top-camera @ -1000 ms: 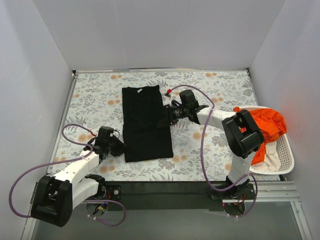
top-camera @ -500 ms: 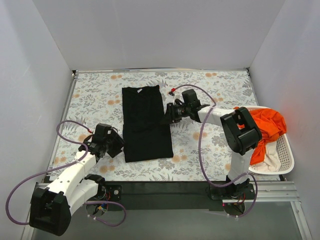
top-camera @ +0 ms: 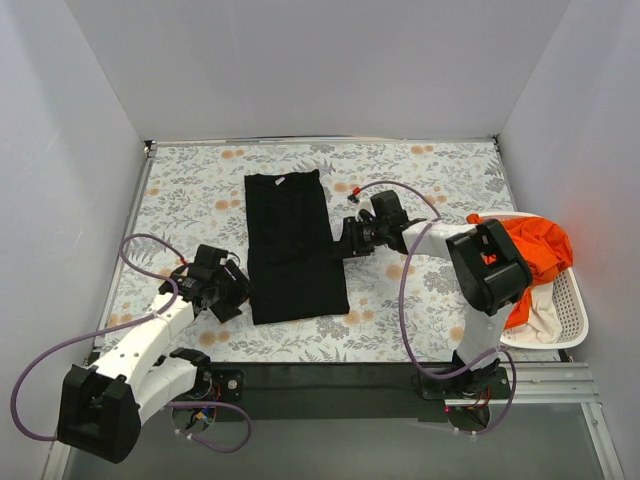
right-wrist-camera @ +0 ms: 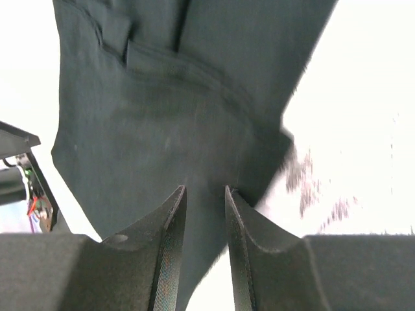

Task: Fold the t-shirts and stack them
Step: Fold the tshirt

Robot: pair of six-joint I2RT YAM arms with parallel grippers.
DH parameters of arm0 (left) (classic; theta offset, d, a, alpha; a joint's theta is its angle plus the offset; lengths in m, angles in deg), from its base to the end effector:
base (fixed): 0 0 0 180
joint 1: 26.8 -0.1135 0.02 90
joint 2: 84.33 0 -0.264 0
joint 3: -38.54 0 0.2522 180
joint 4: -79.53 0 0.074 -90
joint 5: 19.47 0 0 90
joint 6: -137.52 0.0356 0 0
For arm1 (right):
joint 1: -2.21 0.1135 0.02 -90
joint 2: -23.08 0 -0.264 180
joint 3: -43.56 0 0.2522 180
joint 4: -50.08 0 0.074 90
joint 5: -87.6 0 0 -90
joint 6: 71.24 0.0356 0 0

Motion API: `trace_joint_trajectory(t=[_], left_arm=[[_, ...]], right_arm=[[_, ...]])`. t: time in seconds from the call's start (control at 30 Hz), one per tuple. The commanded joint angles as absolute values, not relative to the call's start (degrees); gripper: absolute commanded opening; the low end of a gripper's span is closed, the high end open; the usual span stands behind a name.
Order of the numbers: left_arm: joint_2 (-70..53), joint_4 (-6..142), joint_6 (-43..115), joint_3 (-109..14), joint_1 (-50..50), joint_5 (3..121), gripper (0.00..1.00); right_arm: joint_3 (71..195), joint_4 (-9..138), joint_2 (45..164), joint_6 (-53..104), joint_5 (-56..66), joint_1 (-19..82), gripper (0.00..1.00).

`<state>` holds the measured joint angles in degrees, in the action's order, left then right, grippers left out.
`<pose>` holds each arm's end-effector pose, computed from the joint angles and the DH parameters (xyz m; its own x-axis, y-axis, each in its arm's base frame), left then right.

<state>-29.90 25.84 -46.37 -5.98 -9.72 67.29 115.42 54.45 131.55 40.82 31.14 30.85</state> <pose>0.1558 -0.0500 0.1867 -0.2584 -0.9627 0.0807 -0.8758 0.1982 -0.4402 0.3279 0.2015 0.1455 -0.8210 -0.0917 -0.5636 -0.4934 0.6107 0.6194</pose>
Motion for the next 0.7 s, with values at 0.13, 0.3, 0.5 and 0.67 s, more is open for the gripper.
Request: trace_joint_trajectory(t=[0.13, 0.3, 0.5, 0.67], left_arm=[[-26.9, 23.8, -49.3, -6.1, -2.2, 68.4, 0.59], [-25.4, 23.8, -52.1, -4.7, 1.0, 72.1, 0.58], [-22.5, 24.7, -52.2, -4.7, 1.6, 74.0, 0.53], [-21.0, 23.5, -51.7, -6.3, 2.0, 74.7, 0.44]], right_arm=[[107.4, 65.8, 115.9, 40.3, 24.5, 36.2, 0.33], [102.4, 64.6, 114.4, 43.5, 28.8, 40.8, 0.33], [98.5, 66.1, 115.8, 43.8, 29.0, 41.5, 0.33], [98.5, 71.3, 117.1, 42.5, 24.8, 41.6, 0.33]])
